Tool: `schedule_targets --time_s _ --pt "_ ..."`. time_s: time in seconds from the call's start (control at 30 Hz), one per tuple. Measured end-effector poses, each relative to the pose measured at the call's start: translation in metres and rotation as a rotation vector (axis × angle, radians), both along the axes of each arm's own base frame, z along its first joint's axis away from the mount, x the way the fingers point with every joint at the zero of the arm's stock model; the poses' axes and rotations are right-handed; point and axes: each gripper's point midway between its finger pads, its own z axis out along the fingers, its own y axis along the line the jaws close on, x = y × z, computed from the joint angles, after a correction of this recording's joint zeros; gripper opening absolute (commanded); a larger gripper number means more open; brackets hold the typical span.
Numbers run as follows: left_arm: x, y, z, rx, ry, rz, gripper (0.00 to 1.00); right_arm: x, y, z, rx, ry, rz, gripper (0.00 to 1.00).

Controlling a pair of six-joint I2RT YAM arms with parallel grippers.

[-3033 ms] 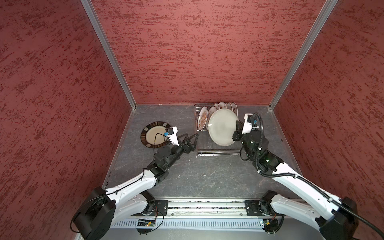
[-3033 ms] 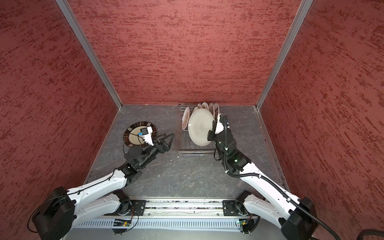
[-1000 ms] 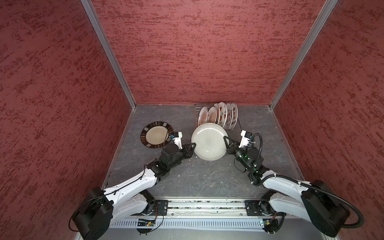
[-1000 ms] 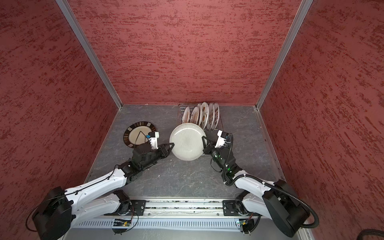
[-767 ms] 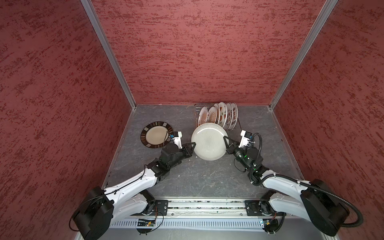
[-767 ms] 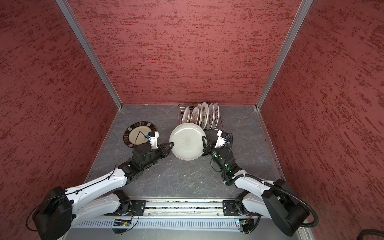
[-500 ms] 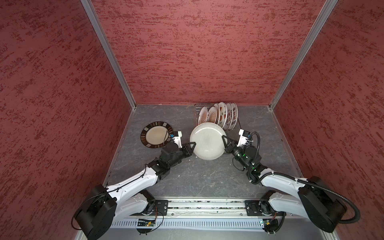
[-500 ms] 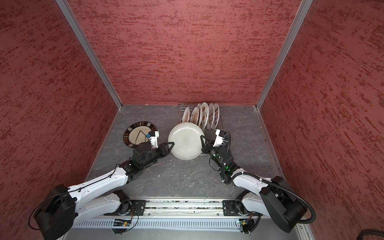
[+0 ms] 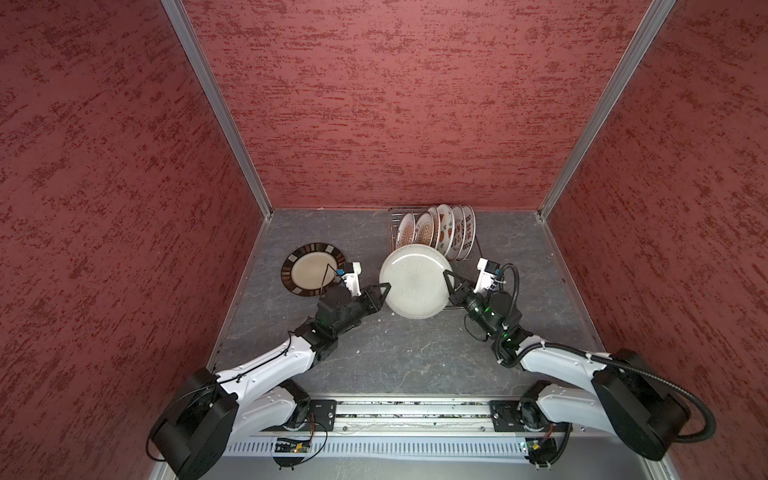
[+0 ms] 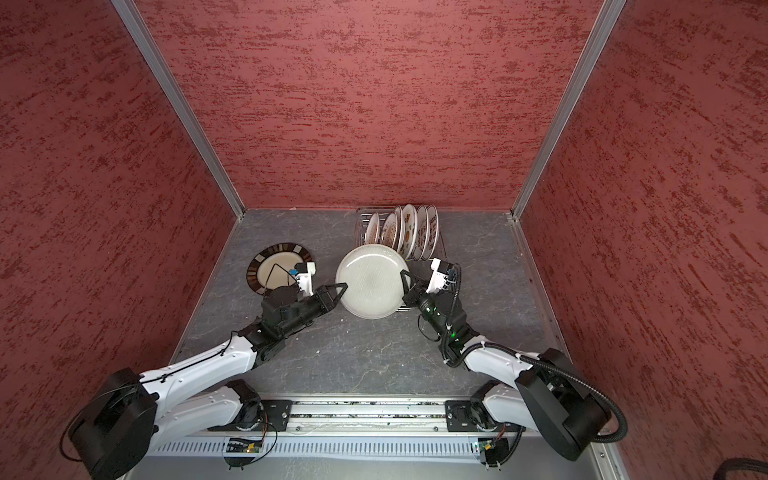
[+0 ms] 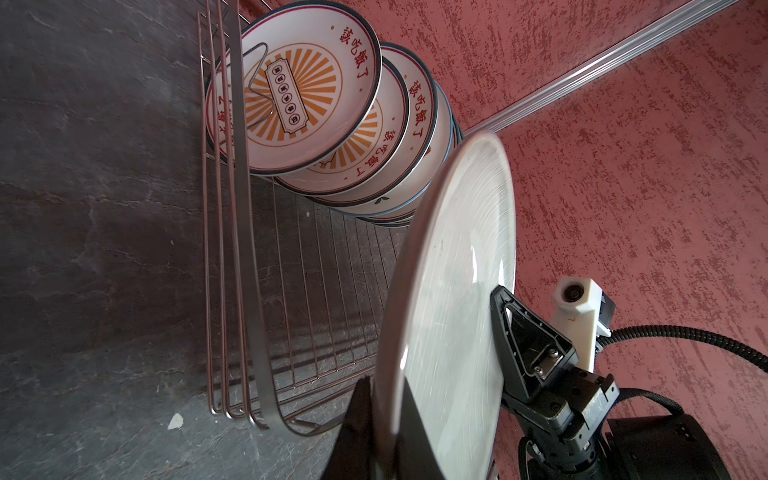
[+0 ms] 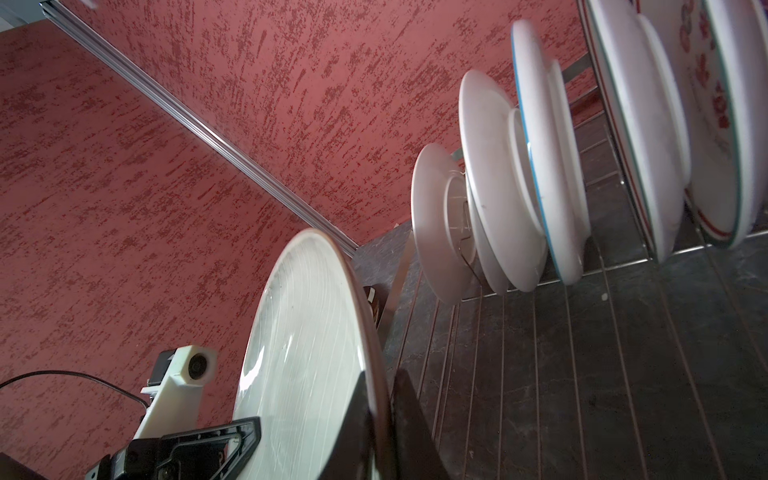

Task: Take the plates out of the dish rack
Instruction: 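Grasp the white plate's rim with the left gripper while the right gripper holds it, then carry the white plate toward the dark-rimmed plate with the left gripper while the right releases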

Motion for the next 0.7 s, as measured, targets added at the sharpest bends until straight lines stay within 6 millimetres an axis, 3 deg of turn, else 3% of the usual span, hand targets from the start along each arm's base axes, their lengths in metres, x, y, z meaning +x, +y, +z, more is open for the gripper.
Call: schedule_targets --time_s 0.37,0.43,0.53,0.57,0.7 --pt "0.002 0.012 0.000 -0.080 0.030 0.040 0.00 0.002 0.018 0.021 0.034 -0.051 0.072 0.47" --pt "0.001 0.015 0.000 -0.086 0.027 0.046 0.00 0.000 0.021 0.025 0.044 -0.062 0.091 0.62" --pt "-0.001 0.023 -0.002 -0.082 0.034 0.069 0.00 0.000 0.025 0.037 0.062 -0.087 0.111 0.94" --pt "-0.001 0.026 -0.004 -0.079 0.038 0.078 0.00 0.001 0.026 0.041 0.069 -0.093 0.112 0.99" --pt "0.001 0.040 -0.009 -0.080 0.043 0.125 0.00 0.005 0.030 0.053 0.072 -0.106 0.111 0.99"
